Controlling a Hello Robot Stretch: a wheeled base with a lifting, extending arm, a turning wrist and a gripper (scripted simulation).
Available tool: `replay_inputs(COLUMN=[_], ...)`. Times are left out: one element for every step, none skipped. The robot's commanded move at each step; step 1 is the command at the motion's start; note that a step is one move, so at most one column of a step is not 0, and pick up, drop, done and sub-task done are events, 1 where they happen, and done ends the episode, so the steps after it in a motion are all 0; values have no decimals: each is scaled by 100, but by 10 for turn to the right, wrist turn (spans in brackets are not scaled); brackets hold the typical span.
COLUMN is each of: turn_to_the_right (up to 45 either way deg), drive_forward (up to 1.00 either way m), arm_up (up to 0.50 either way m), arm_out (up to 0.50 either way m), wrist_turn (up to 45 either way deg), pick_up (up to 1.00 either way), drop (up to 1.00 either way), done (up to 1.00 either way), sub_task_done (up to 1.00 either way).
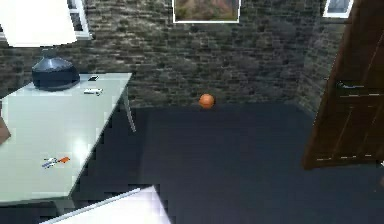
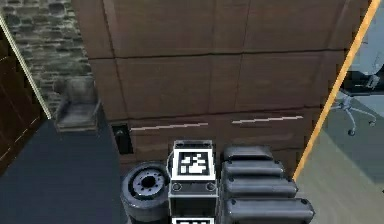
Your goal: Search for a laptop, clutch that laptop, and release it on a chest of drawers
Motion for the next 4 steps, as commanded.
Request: replay_inputs(turn_to_the_right=[-30, 0, 210, 30], drive_forward=[0, 30, 0, 0], arm_up=[0, 0, 0, 0], arm_out=[0, 0, 0, 0], wrist_turn=[0, 0, 0, 0], pick_up=[0, 0, 0, 0], drop=[0, 0, 0, 0], done=[0, 0, 0, 0], sub_task_done=[0, 0, 0, 0])
